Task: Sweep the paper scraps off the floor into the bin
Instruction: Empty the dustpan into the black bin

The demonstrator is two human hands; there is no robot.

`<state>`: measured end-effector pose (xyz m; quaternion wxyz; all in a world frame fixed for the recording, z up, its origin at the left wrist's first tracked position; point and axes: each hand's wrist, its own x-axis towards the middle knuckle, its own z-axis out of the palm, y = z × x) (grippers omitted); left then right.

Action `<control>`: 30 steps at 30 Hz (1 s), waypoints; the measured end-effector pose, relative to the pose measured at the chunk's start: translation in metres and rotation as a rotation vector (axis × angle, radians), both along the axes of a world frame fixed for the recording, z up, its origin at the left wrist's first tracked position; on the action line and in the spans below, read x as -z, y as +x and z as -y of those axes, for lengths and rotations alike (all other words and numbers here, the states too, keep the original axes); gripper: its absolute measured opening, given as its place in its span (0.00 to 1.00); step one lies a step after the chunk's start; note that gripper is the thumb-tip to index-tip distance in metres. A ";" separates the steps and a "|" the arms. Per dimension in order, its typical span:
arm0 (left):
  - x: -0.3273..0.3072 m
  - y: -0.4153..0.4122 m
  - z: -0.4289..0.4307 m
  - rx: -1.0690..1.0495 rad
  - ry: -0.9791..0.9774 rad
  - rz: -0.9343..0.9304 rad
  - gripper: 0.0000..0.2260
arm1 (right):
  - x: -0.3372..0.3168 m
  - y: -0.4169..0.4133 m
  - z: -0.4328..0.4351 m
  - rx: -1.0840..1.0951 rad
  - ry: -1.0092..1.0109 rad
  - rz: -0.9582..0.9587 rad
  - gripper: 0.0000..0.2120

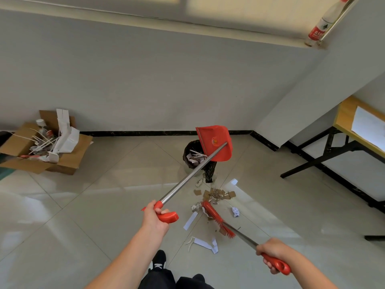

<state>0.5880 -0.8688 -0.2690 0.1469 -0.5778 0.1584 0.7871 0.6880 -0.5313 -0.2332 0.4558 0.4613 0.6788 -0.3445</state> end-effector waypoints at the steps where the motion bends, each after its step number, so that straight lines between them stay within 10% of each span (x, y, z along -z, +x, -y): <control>1: -0.002 0.000 -0.003 0.001 0.001 -0.001 0.10 | 0.000 0.001 0.000 0.001 0.000 -0.003 0.04; 15: -0.053 -0.007 0.002 0.134 -0.349 -0.155 0.08 | -0.019 0.012 -0.036 0.115 -0.033 -0.008 0.05; 30: -0.200 -0.029 0.005 1.328 -1.246 -0.869 0.15 | -0.068 0.042 -0.112 0.530 -0.084 -0.235 0.07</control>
